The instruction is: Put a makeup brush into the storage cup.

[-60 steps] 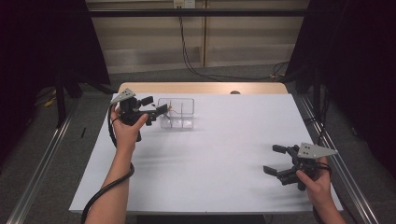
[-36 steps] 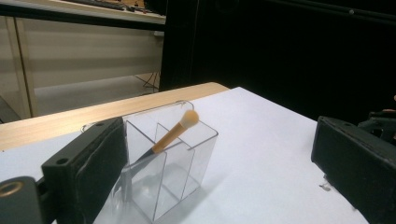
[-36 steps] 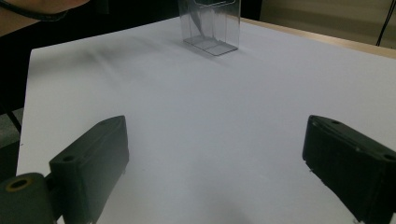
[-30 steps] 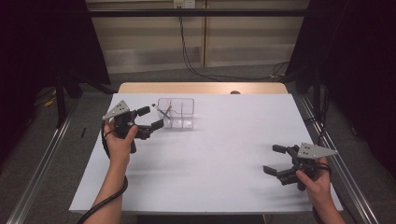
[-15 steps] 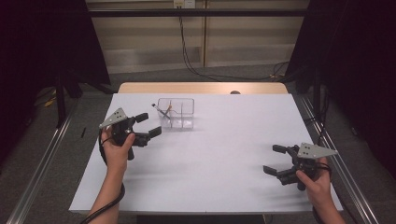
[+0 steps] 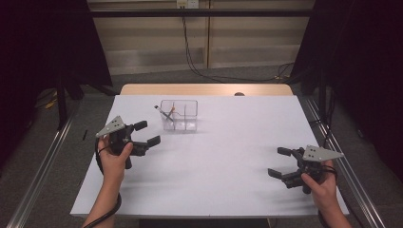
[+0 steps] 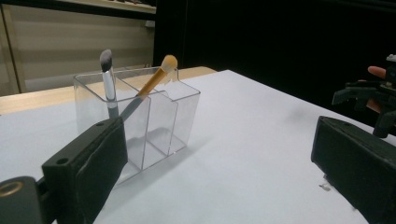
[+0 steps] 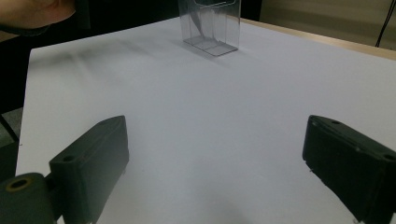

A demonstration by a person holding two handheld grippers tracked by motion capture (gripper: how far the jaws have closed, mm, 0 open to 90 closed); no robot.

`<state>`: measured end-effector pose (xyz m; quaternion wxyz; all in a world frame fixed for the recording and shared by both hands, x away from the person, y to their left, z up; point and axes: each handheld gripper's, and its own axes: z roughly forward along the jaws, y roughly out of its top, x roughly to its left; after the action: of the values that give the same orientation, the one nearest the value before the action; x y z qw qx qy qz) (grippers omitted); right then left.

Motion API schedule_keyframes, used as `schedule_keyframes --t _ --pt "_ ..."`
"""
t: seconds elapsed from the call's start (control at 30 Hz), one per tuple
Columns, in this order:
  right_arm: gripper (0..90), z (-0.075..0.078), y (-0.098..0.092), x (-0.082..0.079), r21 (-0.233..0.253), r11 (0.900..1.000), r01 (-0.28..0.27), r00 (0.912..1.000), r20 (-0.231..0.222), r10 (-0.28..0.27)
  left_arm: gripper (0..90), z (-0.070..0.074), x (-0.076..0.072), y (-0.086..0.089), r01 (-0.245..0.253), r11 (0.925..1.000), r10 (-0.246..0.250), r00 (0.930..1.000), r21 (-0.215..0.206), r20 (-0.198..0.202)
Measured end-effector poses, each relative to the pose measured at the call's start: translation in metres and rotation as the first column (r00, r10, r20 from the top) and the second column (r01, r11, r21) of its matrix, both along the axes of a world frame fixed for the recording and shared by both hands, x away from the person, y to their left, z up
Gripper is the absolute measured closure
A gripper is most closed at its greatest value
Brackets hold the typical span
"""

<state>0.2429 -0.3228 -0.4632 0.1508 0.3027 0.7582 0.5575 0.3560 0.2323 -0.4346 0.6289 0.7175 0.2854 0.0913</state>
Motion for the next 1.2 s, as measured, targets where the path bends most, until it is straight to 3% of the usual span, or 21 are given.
schedule_keyframes --t 0.2,0.93,1.2 --pt "7.0 0.000 0.001 0.000 -0.001 1.000 0.001 1.0000 -0.002 -0.001 3.8 0.001 -0.006 0.003 0.021 0.9997 -0.021 0.9998 0.012 0.003" --pt "7.0 0.001 -0.001 -0.001 0.002 1.000 0.004 1.0000 0.003 -0.004 3.8 0.000 -0.023 0.024 0.003 0.9995 -0.004 0.9999 0.031 0.009" --pt "7.0 0.001 0.000 -0.001 -0.001 1.000 0.006 1.0000 0.005 -0.006 3.8 -0.002 -0.030 0.035 -0.025 0.9990 0.025 0.9997 0.036 0.008"
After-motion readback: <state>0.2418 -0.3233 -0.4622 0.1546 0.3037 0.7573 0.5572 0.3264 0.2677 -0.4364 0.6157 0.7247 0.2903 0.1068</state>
